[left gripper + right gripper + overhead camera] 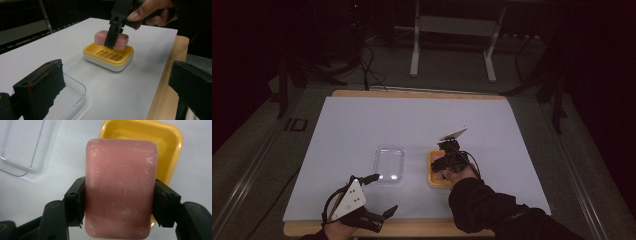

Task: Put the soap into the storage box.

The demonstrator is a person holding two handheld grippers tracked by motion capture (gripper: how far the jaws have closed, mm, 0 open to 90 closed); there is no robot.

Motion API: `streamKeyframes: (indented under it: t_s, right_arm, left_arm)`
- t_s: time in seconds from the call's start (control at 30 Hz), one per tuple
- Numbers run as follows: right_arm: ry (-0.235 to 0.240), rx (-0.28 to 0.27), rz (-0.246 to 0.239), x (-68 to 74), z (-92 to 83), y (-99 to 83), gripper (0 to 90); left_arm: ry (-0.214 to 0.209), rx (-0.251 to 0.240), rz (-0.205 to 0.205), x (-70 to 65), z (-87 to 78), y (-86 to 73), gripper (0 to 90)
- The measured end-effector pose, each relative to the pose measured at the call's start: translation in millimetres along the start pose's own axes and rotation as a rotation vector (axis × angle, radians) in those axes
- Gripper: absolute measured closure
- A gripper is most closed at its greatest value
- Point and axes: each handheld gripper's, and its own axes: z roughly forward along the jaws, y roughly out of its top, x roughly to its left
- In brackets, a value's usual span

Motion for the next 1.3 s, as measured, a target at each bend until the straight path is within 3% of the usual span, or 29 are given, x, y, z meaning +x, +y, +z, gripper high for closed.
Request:
streamKeyframes:
  t_s: [0.47,0.73,1.0,1.07,1.3]
  right_arm:
    - [-0.069,-0.001,0.008,-2.5,24.4,1.3,37.0]
    - [-0.059,0.005,0.005,-3.3,25.5,4.7,31.2]
    - [-0.072,-0.009,-0.040,-4.9,16.7,5.8,29.4]
    - [-0.080,-0.015,-0.078,-4.5,13.0,5.6,29.5]
    - [-0.083,-0.039,-0.141,-7.5,3.7,3.2,30.7]
  left_arm:
    - [-0.018,0.000,0.007,-1.4,0.0,0.1,0.6]
    - [-0.017,0.000,0.006,-2.2,-0.4,-0.3,0.6]
    - [-0.009,0.009,0.006,-2.0,-0.9,-1.2,0.6]
    - [-0.004,0.009,0.006,-2.0,-1.7,-1.6,0.6]
    - [0.016,0.014,-0.004,-1.4,-4.8,-3.5,0.6]
